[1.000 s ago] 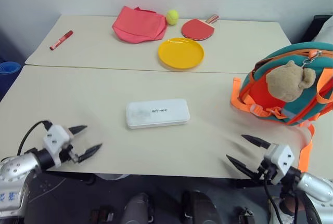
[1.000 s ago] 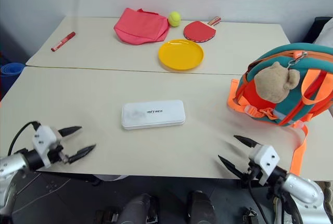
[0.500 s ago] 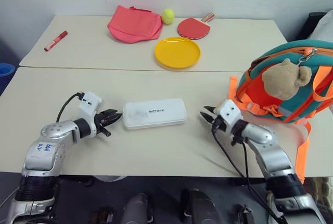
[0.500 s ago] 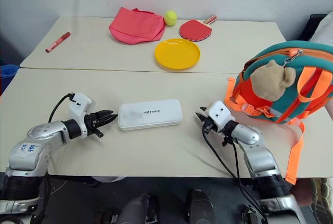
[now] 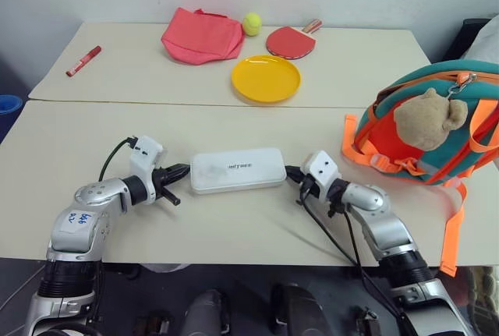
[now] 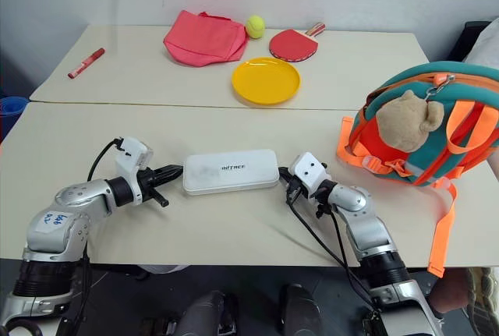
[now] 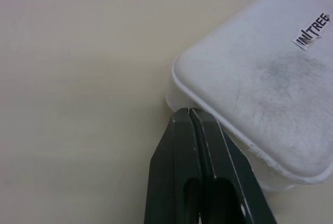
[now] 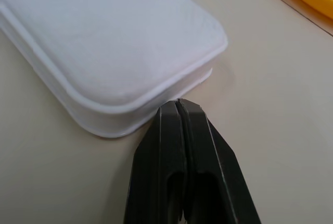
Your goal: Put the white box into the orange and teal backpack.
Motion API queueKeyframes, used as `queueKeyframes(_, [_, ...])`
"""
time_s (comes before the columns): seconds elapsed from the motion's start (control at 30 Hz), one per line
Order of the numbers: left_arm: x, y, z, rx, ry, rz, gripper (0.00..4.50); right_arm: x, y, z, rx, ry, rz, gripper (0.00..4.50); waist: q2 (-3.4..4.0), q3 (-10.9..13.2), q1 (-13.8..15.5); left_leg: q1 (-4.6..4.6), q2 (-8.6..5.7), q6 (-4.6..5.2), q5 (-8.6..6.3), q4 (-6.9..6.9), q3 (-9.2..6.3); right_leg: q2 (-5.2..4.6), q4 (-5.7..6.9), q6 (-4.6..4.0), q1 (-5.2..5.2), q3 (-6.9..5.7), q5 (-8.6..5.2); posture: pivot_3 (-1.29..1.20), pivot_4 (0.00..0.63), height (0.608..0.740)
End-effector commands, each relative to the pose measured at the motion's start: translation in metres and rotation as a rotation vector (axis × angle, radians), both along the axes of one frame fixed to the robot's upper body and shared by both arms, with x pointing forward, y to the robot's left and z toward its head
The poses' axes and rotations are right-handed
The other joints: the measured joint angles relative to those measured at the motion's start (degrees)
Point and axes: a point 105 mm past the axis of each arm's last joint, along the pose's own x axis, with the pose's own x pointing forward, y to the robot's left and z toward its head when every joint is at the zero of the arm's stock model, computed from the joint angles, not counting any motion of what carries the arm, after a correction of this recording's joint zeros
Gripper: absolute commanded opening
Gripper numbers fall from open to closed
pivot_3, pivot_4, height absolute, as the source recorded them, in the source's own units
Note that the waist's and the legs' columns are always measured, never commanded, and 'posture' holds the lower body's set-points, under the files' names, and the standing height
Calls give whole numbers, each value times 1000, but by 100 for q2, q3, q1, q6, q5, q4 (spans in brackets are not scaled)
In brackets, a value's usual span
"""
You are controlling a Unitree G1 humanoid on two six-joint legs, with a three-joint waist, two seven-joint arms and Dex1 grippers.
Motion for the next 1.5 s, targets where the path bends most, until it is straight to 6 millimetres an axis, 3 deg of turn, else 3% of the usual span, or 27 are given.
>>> queueKeyframes(0.03, [-5,-16,11,-12,-50,-97,30,-15,15,12,23,-15,91,32,0,0,0,0,1,0,0,0,0,0,0,0,0,0,0,0,150,740])
queueKeyframes(0.47, [-49,-23,-8,19,38,-224,30,-95,-4,-1,-66,135,145,32,0,0,15,4,1,-14,-10,-5,-4,-5,-13,0,0,3,0,0,150,740])
queueKeyframes(0.67, [-58,-19,-15,26,92,-206,30,-103,-27,-6,-106,148,94,32,0,0,38,6,0,-23,-19,-5,-7,-7,-13,0,2,2,0,0,150,740])
queueKeyframes(0.83, [-62,-22,-7,-132,223,-215,30,-96,-42,-8,-143,128,70,32,-1,0,70,6,0,-10,-12,-4,-7,-6,-12,0,2,0,0,0,150,740])
queueKeyframes(0.93, [-56,-10,-1,-215,295,-162,632,-93,-54,-9,-159,128,43,0,-1,0,130,6,-1,-6,-9,-4,-7,-5,-12,0,2,0,0,0,150,740])
queueKeyframes(1.17, [-62,30,-9,-316,849,-36,2789,-98,-67,-12,-196,173,77,0,-4,0,156,7,0,-5,-7,0,-8,4,-9,-1,2,-3,-1,0,150,740])
queueKeyframes(1.33, [-37,3,-2,-442,925,-117,4332,-103,-55,-22,-255,207,196,0,-14,-4,172,9,-8,-3,-6,4,-10,2,-10,0,11,-5,-1,0,150,740])
queueKeyframes(1.5, [-33,-25,-12,-452,972,-186,4454,-95,-40,-18,-224,194,245,0,-18,-7,146,12,-4,-7,-1,8,-8,5,-4,0,11,1,-1,0,150,740])
